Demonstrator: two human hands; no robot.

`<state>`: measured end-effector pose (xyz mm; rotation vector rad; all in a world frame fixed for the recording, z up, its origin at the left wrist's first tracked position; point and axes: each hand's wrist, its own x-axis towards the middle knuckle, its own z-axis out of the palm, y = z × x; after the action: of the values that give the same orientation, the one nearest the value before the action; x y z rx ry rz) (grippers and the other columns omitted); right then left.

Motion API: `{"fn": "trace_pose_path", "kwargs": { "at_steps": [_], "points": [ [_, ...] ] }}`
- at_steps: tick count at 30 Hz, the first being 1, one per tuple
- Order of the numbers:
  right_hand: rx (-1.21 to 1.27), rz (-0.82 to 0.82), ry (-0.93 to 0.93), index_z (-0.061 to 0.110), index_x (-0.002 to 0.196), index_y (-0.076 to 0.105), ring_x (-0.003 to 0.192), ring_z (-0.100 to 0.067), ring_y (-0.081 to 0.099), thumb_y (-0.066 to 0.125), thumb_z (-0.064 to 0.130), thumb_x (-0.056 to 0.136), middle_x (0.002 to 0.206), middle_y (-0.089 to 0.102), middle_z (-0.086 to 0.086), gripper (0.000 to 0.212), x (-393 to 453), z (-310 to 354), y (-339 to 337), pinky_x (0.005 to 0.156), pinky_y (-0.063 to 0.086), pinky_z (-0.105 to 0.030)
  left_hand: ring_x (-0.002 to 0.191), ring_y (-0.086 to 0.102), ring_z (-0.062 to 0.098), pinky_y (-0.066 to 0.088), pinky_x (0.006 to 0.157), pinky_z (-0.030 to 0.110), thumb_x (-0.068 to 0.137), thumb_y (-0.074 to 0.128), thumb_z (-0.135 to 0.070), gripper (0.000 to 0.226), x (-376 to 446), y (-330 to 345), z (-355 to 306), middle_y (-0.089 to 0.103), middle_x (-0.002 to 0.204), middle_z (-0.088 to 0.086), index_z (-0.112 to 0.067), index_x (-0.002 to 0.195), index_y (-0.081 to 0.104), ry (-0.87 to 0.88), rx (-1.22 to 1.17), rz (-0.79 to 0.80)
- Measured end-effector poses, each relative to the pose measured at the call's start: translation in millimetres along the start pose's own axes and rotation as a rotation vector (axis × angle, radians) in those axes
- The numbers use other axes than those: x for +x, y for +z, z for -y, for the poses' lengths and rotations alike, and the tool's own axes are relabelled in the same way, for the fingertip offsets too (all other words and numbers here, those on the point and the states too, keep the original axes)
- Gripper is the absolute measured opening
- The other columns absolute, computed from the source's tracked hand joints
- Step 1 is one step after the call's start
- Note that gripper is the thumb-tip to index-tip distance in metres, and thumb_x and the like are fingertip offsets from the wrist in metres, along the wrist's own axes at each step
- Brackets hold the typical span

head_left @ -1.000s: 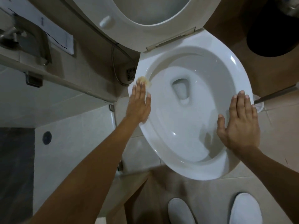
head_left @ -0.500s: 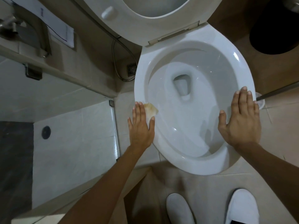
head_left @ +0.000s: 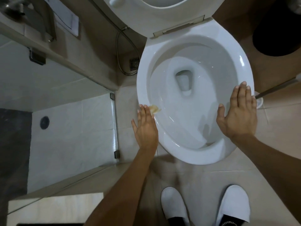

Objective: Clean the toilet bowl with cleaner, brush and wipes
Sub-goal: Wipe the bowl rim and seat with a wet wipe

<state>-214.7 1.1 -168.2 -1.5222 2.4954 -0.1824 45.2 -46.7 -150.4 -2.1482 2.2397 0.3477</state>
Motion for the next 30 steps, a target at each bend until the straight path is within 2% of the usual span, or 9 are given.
{"fn": "trace_pose_path", "kwargs": {
  "at_steps": [4, 6, 9, 12, 17, 24, 27, 30],
  "points": [
    [-0.025, 0.089, -0.054, -0.001, 0.151, 0.009, 0.147, -0.032, 0.002, 0.022, 0.041, 0.090, 0.159, 0.001, -0.019, 0.075, -3, -3, -6, 0.119, 0.005, -0.046, 0.146, 0.012, 0.027, 0.006, 0.115, 0.053, 0.103, 0.028, -0.014, 0.052, 5, -24, 8, 0.012, 0.159, 0.011, -0.006, 0.151, 0.011, 0.068, 0.281, 0.091],
    [-0.055, 0.174, -0.092, 0.001, 0.151, 0.008, 0.147, -0.035, 0.002, 0.023, 0.043, 0.088, 0.158, 0.002, -0.022, 0.077, -1, -3, -17, 0.118, 0.007, -0.049, 0.146, 0.011, 0.026, 0.003, 0.115, 0.053, 0.103, 0.029, -0.012, 0.053, 9, -40, 12, 0.012, 0.159, 0.012, -0.006, 0.151, 0.008, 0.058, 0.309, 0.080],
    [-0.170, 0.330, -0.134, 0.010, 0.153, 0.002, 0.148, -0.030, 0.002, 0.023, 0.049, 0.090, 0.159, 0.003, -0.017, 0.077, 5, 4, -47, 0.118, 0.005, -0.048, 0.145, 0.015, 0.022, 0.003, 0.115, 0.052, 0.104, 0.024, -0.020, 0.048, 17, -71, 7, 0.016, 0.158, 0.011, -0.008, 0.151, 0.015, 0.073, 0.277, 0.100],
    [-0.219, 0.409, -0.187, 0.013, 0.154, 0.001, 0.148, -0.025, -0.003, 0.030, 0.049, 0.096, 0.161, -0.001, -0.011, 0.074, 10, 18, -83, 0.120, 0.005, -0.045, 0.145, 0.018, 0.021, 0.003, 0.115, 0.052, 0.105, 0.024, -0.023, 0.046, 18, -107, 0, 0.019, 0.157, 0.009, -0.011, 0.149, 0.025, 0.078, 0.230, 0.117],
    [-0.174, 0.458, -0.230, 0.011, 0.154, 0.003, 0.148, -0.023, -0.003, 0.030, 0.047, 0.099, 0.161, -0.002, -0.009, 0.071, 4, 45, -162, 0.119, 0.005, -0.042, 0.144, 0.019, 0.020, 0.004, 0.115, 0.050, 0.105, 0.022, -0.029, 0.045, 1, -182, -18, 0.020, 0.157, 0.008, -0.015, 0.147, 0.031, 0.063, 0.148, 0.109],
    [-0.126, 0.466, -0.254, 0.009, 0.153, 0.009, 0.148, -0.025, 0.002, 0.035, 0.045, 0.099, 0.161, 0.003, -0.010, 0.070, -15, 59, -267, 0.118, 0.010, -0.042, 0.142, 0.024, 0.023, 0.008, 0.114, 0.050, 0.103, 0.030, -0.035, 0.042, -30, -287, -40, 0.026, 0.155, 0.012, -0.022, 0.132, 0.056, -0.007, -0.204, 0.083],
    [-0.126, 0.448, -0.272, 0.009, 0.153, 0.007, 0.148, -0.024, 0.000, 0.035, 0.044, 0.099, 0.161, 0.001, -0.010, 0.070, -20, 63, -305, 0.118, 0.009, -0.041, 0.142, 0.025, 0.023, 0.008, 0.116, 0.051, 0.102, 0.033, -0.036, 0.041, -41, -325, -50, 0.025, 0.155, 0.011, -0.023, 0.133, 0.056, -0.033, -0.272, 0.035],
    [-0.124, 0.450, -0.290, 0.009, 0.153, 0.006, 0.148, -0.024, 0.000, 0.034, 0.044, 0.100, 0.161, 0.001, -0.010, 0.070, -19, 66, -336, 0.119, 0.009, -0.042, 0.142, 0.024, 0.022, 0.006, 0.115, 0.050, 0.102, 0.033, -0.035, 0.040, -51, -354, -60, 0.025, 0.155, 0.010, -0.023, 0.135, 0.054, -0.024, -0.235, 0.013]
  ]
}}
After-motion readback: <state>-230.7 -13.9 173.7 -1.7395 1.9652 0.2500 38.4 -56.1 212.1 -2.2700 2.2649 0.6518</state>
